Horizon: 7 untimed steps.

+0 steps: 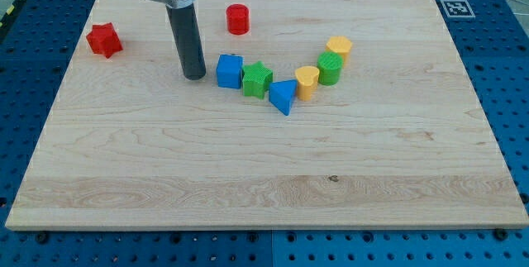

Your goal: Move the blue cube into a green star

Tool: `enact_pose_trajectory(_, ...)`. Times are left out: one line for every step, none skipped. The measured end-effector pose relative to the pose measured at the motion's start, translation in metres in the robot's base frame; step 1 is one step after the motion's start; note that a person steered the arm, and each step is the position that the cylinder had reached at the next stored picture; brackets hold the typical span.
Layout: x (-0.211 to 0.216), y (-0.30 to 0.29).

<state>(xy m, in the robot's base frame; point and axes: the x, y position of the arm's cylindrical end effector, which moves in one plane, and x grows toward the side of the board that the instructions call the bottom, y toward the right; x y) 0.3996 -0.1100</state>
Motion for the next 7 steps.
enact_pose_trajectory(-0.003, 0.000)
enact_pose_trajectory(-0.014, 0.000)
enact_pose_trajectory(-0.022, 0.000)
enact_pose_trajectory(-0.030, 0.000)
enact_pose_trajectory(0.008, 0.004)
enact_pose_trajectory(0.032, 0.003)
enact_pose_trajectory(0.028, 0.019)
